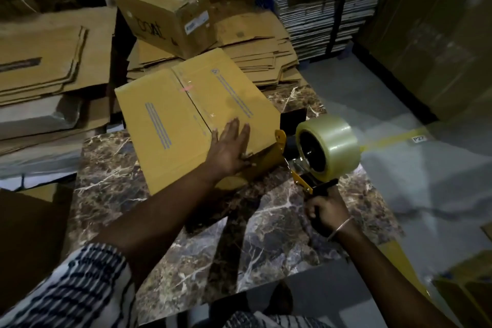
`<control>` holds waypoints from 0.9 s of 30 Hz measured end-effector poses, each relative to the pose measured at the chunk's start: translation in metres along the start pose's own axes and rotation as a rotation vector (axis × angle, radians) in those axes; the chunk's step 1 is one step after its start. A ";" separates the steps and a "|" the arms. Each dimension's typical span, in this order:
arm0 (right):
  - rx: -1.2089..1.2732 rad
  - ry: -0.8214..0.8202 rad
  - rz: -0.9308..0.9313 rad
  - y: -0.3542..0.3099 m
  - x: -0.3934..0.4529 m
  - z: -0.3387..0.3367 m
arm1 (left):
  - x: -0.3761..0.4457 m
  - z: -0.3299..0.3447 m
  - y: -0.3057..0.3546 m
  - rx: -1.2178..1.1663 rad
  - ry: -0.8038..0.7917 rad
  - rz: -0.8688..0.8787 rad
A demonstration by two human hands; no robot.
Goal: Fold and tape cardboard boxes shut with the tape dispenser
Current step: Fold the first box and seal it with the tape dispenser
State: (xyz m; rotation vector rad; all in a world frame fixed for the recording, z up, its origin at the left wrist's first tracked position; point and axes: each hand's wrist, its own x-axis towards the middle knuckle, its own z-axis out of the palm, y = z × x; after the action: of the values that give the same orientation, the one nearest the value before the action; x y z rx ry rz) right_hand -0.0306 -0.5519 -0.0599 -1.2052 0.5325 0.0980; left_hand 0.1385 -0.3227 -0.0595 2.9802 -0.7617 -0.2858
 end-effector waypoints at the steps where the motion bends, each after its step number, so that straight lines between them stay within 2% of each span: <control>1: 0.014 -0.027 -0.012 -0.003 0.002 0.003 | -0.001 0.000 0.003 0.051 -0.039 -0.027; 6: 0.077 -0.160 0.112 -0.028 0.004 0.032 | -0.034 -0.004 0.003 0.061 -0.059 0.029; 11: -0.137 -0.271 0.365 -0.041 0.003 0.076 | -0.112 0.011 -0.026 0.049 -0.063 0.115; 13: -0.190 -0.355 0.357 -0.038 -0.001 0.099 | -0.149 0.013 -0.036 0.031 -0.065 0.119; 17: -0.265 -0.651 0.303 -0.020 -0.012 0.147 | -0.202 0.020 -0.053 0.026 -0.056 0.083; 20: -0.280 -0.745 0.344 -0.005 -0.016 0.177 | -0.221 0.029 -0.052 -0.026 -0.014 -0.016; 23: -0.179 -0.781 0.339 0.005 -0.019 0.198 | -0.221 0.024 -0.024 -0.253 0.124 -0.135; 27: -0.171 -0.736 0.352 0.006 -0.010 0.208 | -0.206 0.032 0.010 -0.323 0.318 -0.362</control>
State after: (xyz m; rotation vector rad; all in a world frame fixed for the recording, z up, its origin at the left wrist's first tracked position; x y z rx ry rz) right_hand 0.0289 -0.3591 -0.0083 -1.1308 0.0782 0.8664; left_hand -0.0497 -0.2327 -0.0558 2.7337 -0.1259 0.0519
